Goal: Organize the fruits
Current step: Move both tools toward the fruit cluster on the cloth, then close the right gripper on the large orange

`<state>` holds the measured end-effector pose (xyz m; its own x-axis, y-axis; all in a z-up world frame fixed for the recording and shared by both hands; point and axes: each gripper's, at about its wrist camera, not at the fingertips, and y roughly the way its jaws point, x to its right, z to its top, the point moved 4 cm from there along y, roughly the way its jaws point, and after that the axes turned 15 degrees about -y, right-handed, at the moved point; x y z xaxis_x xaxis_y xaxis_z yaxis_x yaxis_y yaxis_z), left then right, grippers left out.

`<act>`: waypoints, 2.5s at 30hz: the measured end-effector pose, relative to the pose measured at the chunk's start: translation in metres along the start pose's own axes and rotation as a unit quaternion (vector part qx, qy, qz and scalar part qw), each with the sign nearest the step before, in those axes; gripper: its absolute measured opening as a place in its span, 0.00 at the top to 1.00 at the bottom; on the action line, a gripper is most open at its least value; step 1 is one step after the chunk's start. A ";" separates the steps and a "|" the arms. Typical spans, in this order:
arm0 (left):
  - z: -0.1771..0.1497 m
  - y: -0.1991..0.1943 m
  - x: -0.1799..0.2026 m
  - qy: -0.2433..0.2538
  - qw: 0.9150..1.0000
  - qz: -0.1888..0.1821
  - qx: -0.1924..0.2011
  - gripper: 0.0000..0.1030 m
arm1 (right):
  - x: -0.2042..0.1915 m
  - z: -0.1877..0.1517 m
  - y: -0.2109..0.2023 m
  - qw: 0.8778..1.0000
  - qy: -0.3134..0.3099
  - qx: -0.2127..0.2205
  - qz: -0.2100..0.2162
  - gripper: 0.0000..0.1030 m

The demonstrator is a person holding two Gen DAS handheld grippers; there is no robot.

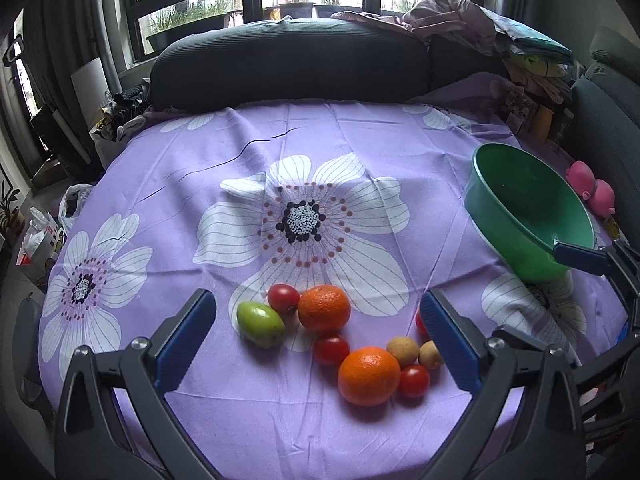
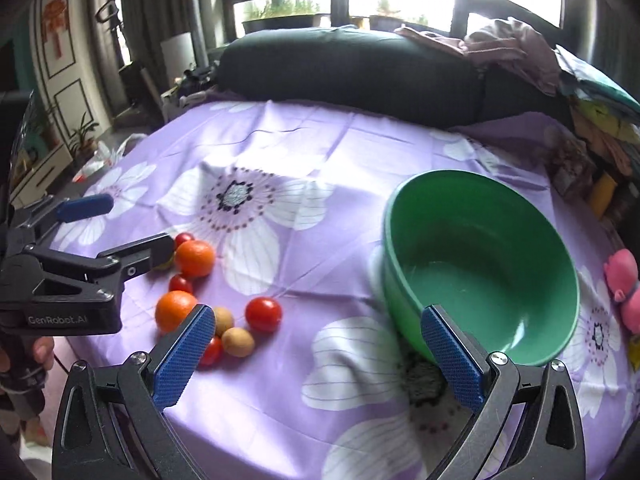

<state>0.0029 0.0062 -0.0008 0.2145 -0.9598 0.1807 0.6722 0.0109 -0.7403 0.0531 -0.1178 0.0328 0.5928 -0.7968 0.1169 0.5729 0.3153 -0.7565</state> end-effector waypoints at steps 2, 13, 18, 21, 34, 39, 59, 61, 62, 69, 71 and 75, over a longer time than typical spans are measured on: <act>-0.001 -0.001 -0.006 -0.007 1.000 -0.001 0.000 0.01 | -0.008 0.005 0.005 1.000 0.003 -0.003 0.004 0.00; -0.004 0.006 -0.032 -0.029 0.999 0.010 -0.012 0.01 | -0.022 0.011 0.020 1.000 0.009 -0.023 -0.018 0.00; -0.005 0.010 -0.038 -0.033 0.999 0.014 -0.017 0.01 | -0.020 0.009 0.022 0.999 0.007 -0.025 -0.026 0.00; -0.005 0.011 -0.040 -0.035 0.999 0.016 -0.019 0.01 | -0.020 0.009 0.022 0.999 0.008 -0.026 -0.027 0.00; -0.009 0.023 -0.040 -0.036 0.998 0.019 -0.037 0.01 | -0.019 0.006 0.025 0.999 0.013 -0.026 -0.019 0.00; -0.013 0.028 -0.042 -0.051 0.997 -0.001 -0.057 0.01 | -0.018 0.001 0.029 0.999 0.018 -0.029 -0.012 0.00; -0.017 0.031 -0.036 -0.063 0.993 -0.044 -0.086 0.02 | -0.018 -0.008 0.033 0.999 0.025 -0.035 0.008 0.00; -0.018 0.032 -0.035 -0.064 0.993 -0.045 -0.090 0.02 | -0.017 -0.009 0.034 0.999 0.026 -0.036 0.012 0.00; -0.018 0.032 -0.034 -0.064 0.993 -0.046 -0.091 0.02 | -0.017 -0.009 0.034 0.999 0.027 -0.036 0.013 0.00; -0.021 0.032 -0.029 -0.061 0.991 -0.066 -0.103 0.04 | -0.015 -0.011 0.035 0.999 0.031 -0.036 0.026 0.00; -0.023 0.033 -0.026 -0.060 0.989 -0.077 -0.110 0.06 | -0.015 -0.012 0.035 0.998 0.032 -0.034 0.034 0.00; -0.028 0.033 -0.021 -0.060 0.983 -0.112 -0.130 0.16 | -0.019 -0.014 0.036 0.997 0.029 -0.028 0.070 0.03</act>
<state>0.0007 0.0194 -0.0471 0.1738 -0.8898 0.4219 0.5118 -0.2844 -0.8106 0.0544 -0.0983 -0.0051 0.6302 -0.7759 -0.0288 0.4528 0.3975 -0.7981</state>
